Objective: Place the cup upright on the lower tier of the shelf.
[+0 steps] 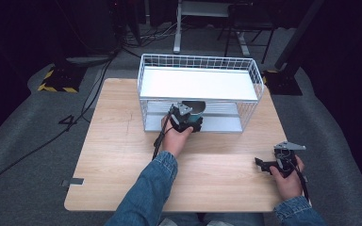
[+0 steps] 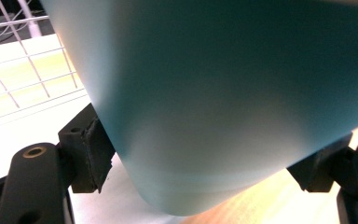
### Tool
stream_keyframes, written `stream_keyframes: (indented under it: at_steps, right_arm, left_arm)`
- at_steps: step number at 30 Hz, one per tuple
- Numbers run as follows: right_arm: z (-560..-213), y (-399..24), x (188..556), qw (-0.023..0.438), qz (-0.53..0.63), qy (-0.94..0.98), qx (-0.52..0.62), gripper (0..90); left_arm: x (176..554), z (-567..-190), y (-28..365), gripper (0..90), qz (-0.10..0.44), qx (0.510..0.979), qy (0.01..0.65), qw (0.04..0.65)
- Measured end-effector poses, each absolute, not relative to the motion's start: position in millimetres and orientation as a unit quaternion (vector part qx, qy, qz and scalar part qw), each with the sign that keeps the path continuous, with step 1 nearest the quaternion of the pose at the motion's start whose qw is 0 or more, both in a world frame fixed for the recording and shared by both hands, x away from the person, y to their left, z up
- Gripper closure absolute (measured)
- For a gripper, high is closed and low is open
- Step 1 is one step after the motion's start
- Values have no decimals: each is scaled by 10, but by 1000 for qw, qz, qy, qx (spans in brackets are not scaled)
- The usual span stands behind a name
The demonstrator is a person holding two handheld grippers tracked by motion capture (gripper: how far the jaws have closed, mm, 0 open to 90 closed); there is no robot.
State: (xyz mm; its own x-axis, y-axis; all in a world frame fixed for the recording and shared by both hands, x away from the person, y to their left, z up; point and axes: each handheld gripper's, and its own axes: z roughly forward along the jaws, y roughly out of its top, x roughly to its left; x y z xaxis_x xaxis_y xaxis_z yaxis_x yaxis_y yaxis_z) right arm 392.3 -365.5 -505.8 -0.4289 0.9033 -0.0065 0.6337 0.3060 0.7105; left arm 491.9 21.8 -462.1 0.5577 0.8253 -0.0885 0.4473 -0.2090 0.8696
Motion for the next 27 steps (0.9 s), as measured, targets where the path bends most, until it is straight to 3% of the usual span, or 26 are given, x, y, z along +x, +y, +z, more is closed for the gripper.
stream_keyframes:
  at_steps: [24,27]
  right_arm:
    - [-5057,-3655,3923,208,324,781,492,2]
    - [-5058,-3655,3923,208,324,781,492,2]
  left_arm:
    - [5146,-4785,261,211,215,736,484,421]
    - [5189,-4804,283,212,195,750,458,435]
